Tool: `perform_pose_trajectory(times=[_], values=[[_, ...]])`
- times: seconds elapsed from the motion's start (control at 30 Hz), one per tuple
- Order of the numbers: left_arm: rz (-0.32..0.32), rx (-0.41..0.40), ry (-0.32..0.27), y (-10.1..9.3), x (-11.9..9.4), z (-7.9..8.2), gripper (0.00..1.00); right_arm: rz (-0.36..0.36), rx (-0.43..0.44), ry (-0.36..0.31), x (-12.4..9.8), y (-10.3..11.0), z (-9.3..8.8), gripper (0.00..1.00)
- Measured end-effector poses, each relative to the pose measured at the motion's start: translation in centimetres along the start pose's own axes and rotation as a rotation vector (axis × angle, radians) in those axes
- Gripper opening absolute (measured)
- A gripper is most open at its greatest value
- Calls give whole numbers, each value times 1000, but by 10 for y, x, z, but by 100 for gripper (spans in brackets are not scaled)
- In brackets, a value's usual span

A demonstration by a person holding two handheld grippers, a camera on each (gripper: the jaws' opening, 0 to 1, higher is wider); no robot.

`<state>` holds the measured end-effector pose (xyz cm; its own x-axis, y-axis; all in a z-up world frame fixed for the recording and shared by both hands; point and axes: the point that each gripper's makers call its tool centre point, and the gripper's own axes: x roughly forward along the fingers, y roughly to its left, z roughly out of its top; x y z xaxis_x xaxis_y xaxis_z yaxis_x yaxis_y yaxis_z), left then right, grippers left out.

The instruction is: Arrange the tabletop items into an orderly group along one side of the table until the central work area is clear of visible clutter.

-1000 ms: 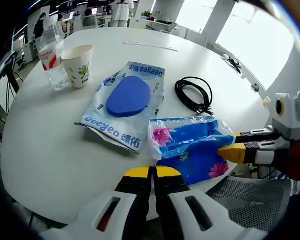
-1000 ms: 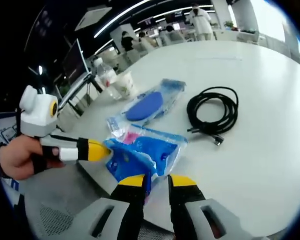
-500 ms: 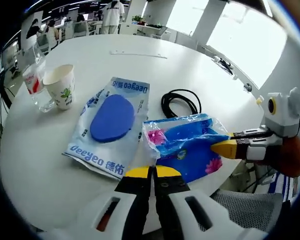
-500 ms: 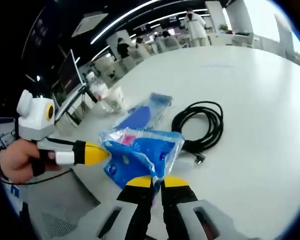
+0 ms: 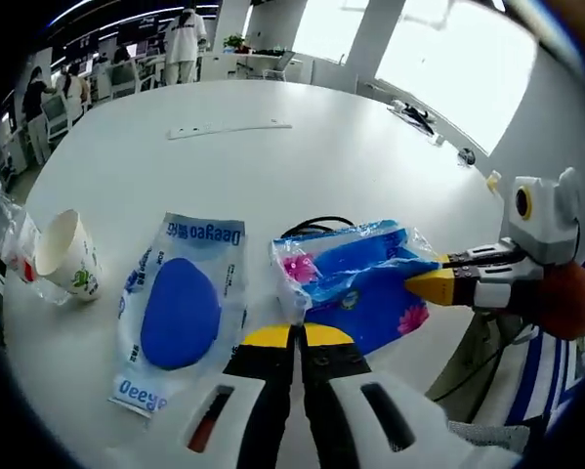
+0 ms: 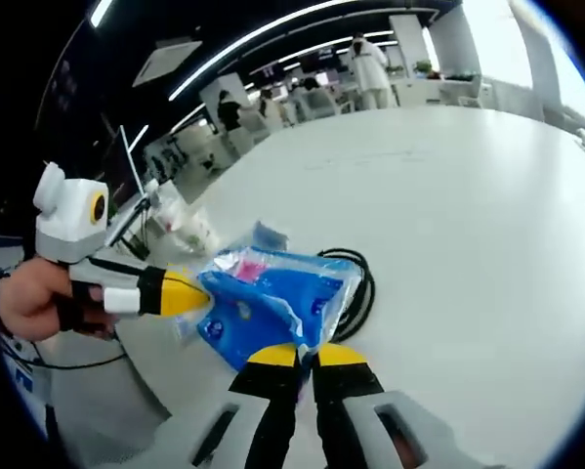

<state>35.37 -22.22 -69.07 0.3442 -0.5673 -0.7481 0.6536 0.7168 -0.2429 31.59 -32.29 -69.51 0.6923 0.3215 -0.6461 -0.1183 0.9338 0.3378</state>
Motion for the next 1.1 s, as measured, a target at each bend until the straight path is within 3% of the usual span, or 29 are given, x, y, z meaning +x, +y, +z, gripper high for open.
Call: perform_pose_trajectory(times=[0.37, 1.1], values=[[-21, 4, -12, 1, 27, 48, 0, -28, -19, -41, 8, -33, 46, 0], [-13, -110, -9, 44, 84, 92, 0, -46, 2, -37, 72, -72, 94, 0]])
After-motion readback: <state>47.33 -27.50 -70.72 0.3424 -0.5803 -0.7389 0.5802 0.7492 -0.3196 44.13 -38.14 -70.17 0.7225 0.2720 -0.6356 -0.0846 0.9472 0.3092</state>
